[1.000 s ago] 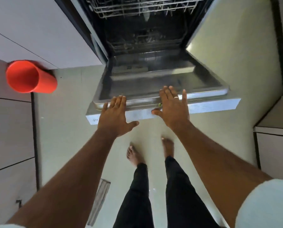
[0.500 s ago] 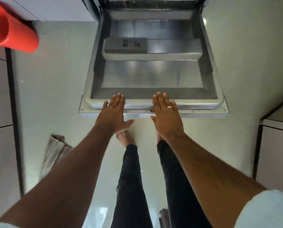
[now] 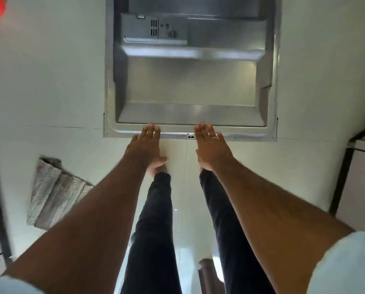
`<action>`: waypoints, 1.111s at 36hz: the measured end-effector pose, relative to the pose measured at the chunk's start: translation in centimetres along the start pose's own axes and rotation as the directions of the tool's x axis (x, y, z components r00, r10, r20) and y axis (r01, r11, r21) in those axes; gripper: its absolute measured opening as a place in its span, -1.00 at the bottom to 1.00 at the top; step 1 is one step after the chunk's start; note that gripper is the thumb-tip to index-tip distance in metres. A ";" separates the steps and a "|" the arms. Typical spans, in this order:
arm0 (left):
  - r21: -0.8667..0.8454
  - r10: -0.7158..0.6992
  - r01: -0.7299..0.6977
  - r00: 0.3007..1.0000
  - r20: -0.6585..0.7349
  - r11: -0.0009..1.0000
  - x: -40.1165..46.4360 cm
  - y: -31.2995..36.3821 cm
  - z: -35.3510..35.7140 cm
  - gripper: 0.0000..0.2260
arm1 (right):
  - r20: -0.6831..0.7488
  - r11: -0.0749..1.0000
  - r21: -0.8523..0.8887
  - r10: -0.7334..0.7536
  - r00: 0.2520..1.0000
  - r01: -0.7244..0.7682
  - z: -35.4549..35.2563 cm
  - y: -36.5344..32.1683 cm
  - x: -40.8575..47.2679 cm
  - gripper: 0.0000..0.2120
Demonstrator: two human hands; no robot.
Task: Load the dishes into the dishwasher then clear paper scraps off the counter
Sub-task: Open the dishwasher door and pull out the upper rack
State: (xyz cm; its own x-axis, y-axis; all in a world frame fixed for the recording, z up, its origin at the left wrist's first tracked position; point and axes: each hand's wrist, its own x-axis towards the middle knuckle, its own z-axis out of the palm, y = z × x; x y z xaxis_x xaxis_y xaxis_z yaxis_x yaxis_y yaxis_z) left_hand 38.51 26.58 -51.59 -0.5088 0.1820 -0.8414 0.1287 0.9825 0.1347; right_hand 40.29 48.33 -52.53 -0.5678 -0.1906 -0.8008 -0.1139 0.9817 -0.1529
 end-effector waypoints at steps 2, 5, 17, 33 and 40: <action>-0.021 0.001 0.000 0.999 0.034 1.000 0.8 -0.1 1.0 0.02 | 0.044 1.000 -0.001 0.004 0.999 -0.004 0.6 0.0 1.1 -0.28; 0.000 0.001 -0.001 0.997 0.082 1.000 1.9 -0.2 2.6 -0.01 | 0.095 1.000 0.010 0.009 0.995 -0.010 1.6 0.1 3.0 -0.29; 0.005 0.053 -0.053 0.996 -0.073 0.999 3.2 0.3 9.3 -0.17 | 0.187 0.999 -0.032 0.024 0.982 -0.018 4.5 1.1 8.1 -0.27; 0.080 0.012 -0.029 0.979 0.204 0.996 10.1 -2.4 7.0 -0.19 | 0.264 0.999 -0.019 0.050 0.963 -0.047 6.6 1.3 11.0 -0.21; 0.075 0.096 -0.100 0.993 0.063 0.992 8.8 -2.9 -0.2 -0.20 | 0.289 0.998 -0.009 0.066 0.955 -0.066 0.7 2.1 9.9 -0.28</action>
State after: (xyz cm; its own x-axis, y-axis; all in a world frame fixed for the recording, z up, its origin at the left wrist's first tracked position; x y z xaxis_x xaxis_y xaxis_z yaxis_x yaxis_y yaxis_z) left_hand 33.51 25.37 -59.27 -0.4392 0.2721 -0.8562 0.2424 0.9536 0.1787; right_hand 34.98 48.49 -61.17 -0.3139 -0.1161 -0.9423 -0.0831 0.9920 -0.0945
